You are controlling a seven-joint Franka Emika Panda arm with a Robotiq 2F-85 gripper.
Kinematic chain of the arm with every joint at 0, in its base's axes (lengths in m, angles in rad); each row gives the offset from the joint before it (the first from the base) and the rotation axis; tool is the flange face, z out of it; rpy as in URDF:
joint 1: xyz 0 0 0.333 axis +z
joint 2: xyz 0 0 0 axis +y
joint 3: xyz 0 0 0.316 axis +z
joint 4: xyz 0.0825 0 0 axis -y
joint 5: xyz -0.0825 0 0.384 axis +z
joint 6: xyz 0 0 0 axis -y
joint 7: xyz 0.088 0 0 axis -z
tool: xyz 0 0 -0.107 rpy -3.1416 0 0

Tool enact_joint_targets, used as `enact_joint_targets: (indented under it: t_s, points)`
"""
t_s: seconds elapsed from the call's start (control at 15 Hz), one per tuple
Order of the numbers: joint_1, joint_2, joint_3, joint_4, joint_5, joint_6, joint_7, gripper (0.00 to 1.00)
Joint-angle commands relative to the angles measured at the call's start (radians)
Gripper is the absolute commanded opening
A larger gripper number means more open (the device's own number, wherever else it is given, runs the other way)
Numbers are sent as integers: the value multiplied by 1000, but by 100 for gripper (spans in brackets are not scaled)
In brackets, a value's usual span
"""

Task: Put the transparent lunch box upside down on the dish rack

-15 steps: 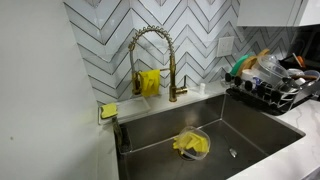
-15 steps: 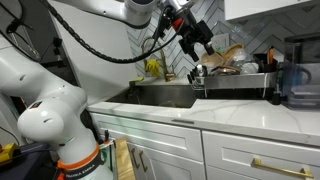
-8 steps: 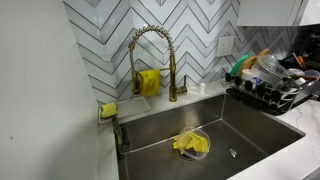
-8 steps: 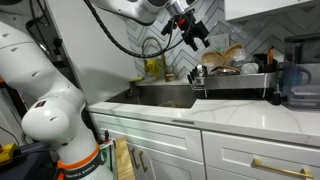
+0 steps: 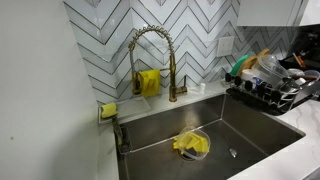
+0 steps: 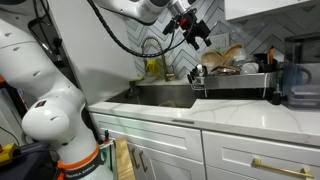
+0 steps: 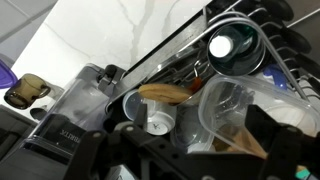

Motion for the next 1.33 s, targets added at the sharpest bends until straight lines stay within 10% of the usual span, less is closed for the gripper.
enact_joint_targets:
  t_s: [0.0,0.4,0.93,1.27]
  points:
    - [38,18,-32,-27,107,193,-9,100]
    - [118,78,-58,-33,479,386,-52,100]
    - [155,146,-89,27,800,242,-243,100]
    - [133,193,-102,89,789,112,-297,64]
